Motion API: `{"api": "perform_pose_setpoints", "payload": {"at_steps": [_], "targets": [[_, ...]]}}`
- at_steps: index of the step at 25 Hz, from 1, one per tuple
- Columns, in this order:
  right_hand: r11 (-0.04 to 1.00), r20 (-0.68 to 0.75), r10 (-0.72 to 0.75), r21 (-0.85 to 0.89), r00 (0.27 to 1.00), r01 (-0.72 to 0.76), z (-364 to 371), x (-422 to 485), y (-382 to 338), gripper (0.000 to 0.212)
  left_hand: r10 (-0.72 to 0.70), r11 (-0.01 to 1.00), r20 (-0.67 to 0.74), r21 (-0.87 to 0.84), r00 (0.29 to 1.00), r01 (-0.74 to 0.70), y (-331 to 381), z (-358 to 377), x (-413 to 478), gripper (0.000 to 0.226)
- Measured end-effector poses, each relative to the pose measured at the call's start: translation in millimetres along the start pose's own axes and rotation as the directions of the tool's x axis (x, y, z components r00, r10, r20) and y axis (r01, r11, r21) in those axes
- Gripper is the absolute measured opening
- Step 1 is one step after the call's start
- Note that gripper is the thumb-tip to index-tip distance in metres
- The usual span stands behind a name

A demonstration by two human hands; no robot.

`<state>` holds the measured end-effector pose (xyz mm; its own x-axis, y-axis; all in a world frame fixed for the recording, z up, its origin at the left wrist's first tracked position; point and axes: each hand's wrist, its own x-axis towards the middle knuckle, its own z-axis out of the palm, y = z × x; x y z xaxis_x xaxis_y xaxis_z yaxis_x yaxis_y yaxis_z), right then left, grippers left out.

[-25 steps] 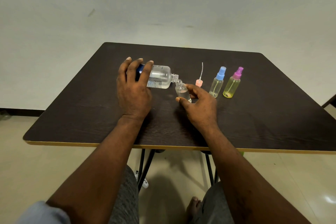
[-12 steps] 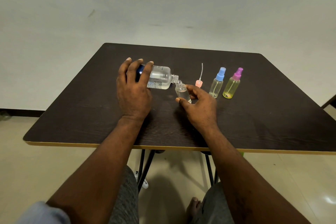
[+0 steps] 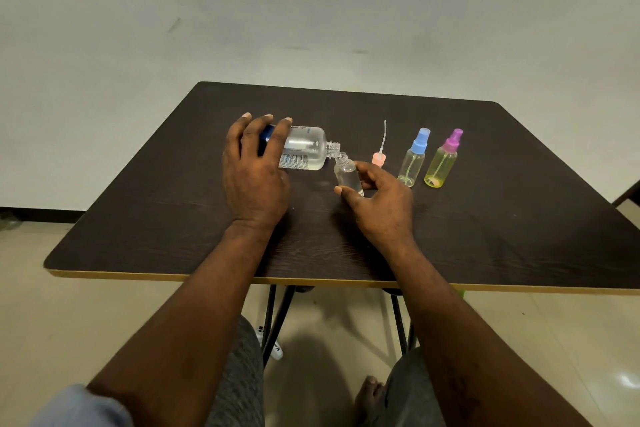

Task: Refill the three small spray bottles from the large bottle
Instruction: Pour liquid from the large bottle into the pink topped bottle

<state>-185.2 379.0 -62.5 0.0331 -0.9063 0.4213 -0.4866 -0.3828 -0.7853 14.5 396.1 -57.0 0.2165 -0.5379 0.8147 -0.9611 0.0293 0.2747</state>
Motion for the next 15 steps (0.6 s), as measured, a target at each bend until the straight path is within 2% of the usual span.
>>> {"api": "perform_pose_setpoints", "payload": {"at_steps": [8, 12, 15], "targets": [[0.997, 0.041, 0.062, 0.04, 0.997, -0.063, 3, 2, 4, 0.044, -0.023, 0.997, 0.207, -0.074, 0.978, 0.039, -5, 6, -4, 0.073], [0.994, 0.074, 0.099, 0.036, 0.992, -0.102, 4, 4, 5, 0.047, -0.205, 0.954, 0.231, -0.169, 0.951, 0.246, -8, 6, 0, 0.075], [0.994, 0.089, 0.104, 0.025, 0.991, -0.107, 4, 5, 5, 0.046, -0.353, 0.88, 0.277, -0.227, 0.893, 0.418, -12, 6, 1, 0.075]]}}
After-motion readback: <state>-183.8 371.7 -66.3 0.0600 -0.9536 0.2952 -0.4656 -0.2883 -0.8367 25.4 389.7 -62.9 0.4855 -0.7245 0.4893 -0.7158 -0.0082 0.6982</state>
